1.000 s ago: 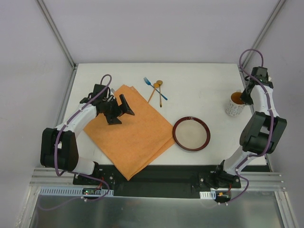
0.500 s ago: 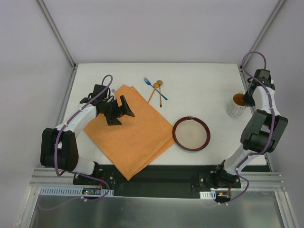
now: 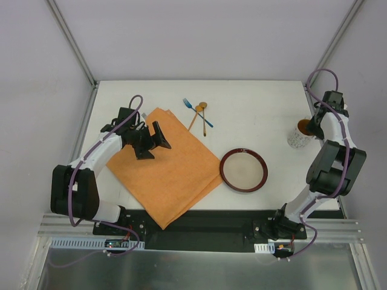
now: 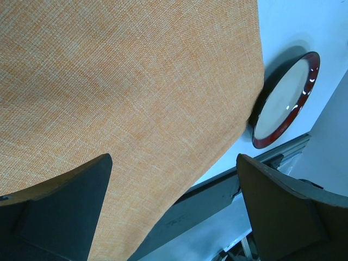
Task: Set the dinner table for one person
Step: Place the cup at the corner of the board.
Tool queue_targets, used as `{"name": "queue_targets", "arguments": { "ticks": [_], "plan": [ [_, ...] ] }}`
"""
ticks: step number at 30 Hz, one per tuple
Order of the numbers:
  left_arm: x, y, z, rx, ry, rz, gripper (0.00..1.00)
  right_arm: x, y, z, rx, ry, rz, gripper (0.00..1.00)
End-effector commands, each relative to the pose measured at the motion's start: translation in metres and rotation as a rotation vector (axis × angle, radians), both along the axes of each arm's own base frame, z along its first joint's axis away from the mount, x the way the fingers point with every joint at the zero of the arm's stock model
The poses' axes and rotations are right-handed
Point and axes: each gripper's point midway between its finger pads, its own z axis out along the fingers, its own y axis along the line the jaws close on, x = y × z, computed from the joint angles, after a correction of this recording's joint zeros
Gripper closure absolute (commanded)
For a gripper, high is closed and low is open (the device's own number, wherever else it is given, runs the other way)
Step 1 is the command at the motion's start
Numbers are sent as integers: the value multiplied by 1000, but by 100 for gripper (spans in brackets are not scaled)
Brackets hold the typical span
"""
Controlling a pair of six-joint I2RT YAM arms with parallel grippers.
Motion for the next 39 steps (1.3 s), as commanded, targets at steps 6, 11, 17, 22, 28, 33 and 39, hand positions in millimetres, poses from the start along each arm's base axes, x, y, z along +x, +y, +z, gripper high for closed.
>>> {"name": "queue_targets", "arguments": {
  "ticks": [6, 11, 17, 22, 28, 33, 39],
  "plan": [
    [14, -6, 42, -14, -127, -36, 1, 5, 0, 89, -57, -219, -28, 53],
    [17, -7, 47, -21, -132, -29, 1, 6, 7, 132, -57, -327, -12, 52],
    [39, -10, 57, -7, -142, 11, 1, 22, 66, 147, 136, -475, 161, 39],
    [72, -37, 57, 34, -158, -24, 1, 34, 158, 117, 269, -398, 417, 39],
    [132, -53, 41, 103, -117, 84, 1, 29, 268, 90, 355, -262, 660, 43],
    [171, -79, 18, 96, -90, 75, 1, -17, 347, 62, 379, -138, 839, 43],
    [216, -125, 12, 85, -199, -60, 1, -70, 386, 35, 388, -22, 945, 44]
  ]
}}
